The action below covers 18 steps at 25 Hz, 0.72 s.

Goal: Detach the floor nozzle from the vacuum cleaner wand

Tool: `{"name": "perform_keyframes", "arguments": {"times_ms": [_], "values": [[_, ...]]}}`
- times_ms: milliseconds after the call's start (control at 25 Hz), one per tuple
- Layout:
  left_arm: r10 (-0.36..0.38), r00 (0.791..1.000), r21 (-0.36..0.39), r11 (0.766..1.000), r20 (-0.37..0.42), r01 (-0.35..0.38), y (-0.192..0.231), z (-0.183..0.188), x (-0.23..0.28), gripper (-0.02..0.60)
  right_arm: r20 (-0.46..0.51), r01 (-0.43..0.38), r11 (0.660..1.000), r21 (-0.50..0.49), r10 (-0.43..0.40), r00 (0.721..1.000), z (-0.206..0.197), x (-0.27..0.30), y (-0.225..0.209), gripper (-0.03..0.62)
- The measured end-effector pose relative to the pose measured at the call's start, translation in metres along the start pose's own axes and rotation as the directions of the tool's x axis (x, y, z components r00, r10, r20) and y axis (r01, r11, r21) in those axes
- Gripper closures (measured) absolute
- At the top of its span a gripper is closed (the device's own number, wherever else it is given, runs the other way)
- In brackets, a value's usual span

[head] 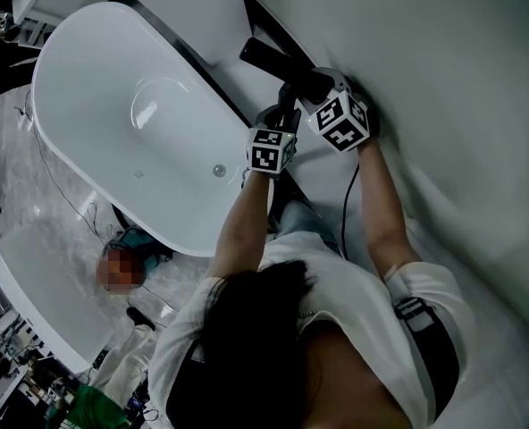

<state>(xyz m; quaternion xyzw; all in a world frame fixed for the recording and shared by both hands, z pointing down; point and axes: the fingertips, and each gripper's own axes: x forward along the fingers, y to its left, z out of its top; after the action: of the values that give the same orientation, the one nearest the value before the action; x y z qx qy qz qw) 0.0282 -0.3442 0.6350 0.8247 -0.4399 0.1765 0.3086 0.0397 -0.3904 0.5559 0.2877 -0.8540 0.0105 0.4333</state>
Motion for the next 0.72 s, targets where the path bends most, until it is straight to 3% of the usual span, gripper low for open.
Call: {"name": "perform_keyframes", "arguments": {"times_ms": [320,600,720], "values": [[-0.013,1.0,0.002,1.0,0.005,0.013,-0.006,0.001,-0.002,0.449,0.061,-0.077,0.994,0.076,0.073,0.995,-0.005,-0.004,0.002,0.376],[-0.024,0.999,0.009,1.0,0.022,0.024,-0.01,0.0,-0.004,0.449,-0.004,-0.025,0.999,-0.047,0.025,1.0,0.002,-0.008,0.004,0.378],[-0.023,0.999,0.004,1.0,0.03,0.023,-0.012,-0.002,-0.006,0.448,0.026,-0.025,0.999,0.021,0.025,0.999,-0.001,-0.013,0.001,0.379]]}}
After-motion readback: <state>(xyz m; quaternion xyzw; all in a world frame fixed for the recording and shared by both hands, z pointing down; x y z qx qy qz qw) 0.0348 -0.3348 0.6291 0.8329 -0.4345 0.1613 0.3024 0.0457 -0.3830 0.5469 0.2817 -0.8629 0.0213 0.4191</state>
